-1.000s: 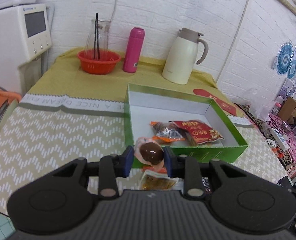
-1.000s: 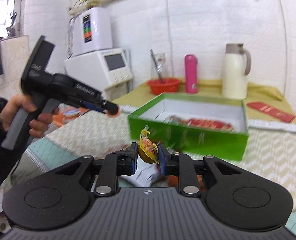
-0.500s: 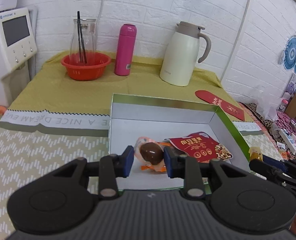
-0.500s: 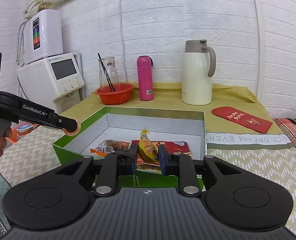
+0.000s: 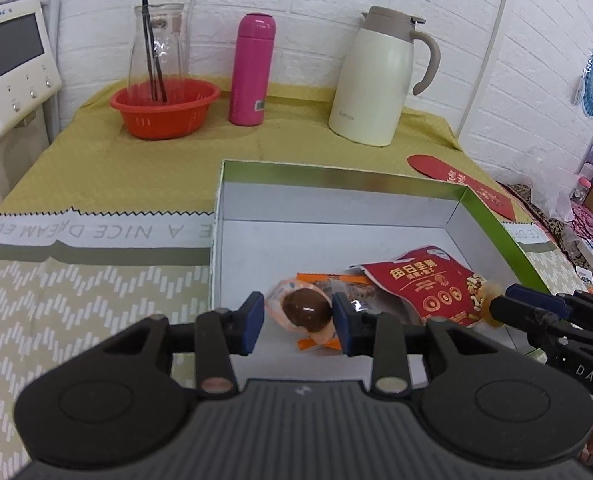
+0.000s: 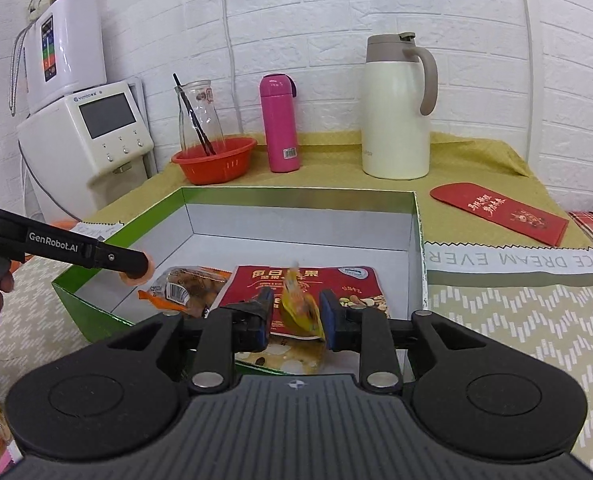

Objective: Organize snacks
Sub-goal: 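Place the yellow candy and round chocolate into the green box, opening both grippers, then return both grippers to the snack pile and grasp the brown jerky pack with the right gripper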

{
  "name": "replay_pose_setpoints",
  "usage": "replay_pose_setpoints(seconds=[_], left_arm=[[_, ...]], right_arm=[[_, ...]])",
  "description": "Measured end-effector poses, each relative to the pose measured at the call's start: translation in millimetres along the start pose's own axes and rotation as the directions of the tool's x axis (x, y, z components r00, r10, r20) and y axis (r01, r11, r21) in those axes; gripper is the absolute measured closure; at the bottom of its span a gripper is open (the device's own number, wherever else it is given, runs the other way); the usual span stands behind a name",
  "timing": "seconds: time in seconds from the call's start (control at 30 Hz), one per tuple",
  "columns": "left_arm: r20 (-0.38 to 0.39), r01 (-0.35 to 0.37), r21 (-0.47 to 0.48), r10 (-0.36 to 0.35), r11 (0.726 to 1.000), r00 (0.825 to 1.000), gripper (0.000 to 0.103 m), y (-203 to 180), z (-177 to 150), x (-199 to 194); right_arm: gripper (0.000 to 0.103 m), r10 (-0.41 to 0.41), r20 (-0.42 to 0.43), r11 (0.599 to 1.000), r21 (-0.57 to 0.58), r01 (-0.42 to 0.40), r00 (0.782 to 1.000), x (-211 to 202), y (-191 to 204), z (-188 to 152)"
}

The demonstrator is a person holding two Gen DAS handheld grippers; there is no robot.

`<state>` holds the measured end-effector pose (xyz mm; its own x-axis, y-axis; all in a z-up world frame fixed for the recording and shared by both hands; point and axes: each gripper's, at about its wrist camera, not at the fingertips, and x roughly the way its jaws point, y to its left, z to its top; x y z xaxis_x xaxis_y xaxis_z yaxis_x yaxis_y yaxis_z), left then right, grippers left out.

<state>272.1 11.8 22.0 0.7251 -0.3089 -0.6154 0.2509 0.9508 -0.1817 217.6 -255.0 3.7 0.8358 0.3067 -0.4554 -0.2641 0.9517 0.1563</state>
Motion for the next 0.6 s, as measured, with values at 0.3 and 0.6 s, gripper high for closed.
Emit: replay_pose_setpoints(seconds=[0.3, 0.6], left_arm=[[0.164, -0.079, -0.045, 0.085, 0.996, 0.983, 0.009, -7, 1, -31], [0.216, -0.083, -0.009, 0.083, 0.996, 0.973, 0.009, -16, -6, -67]], right_arm=[[0.0, 0.013, 0.095, 0.997, -0.078, -0.006, 0.995, -22, 15, 0], [0.0, 0.01, 0.089, 0.996, -0.092, -0.002, 0.996, -42, 26, -1]])
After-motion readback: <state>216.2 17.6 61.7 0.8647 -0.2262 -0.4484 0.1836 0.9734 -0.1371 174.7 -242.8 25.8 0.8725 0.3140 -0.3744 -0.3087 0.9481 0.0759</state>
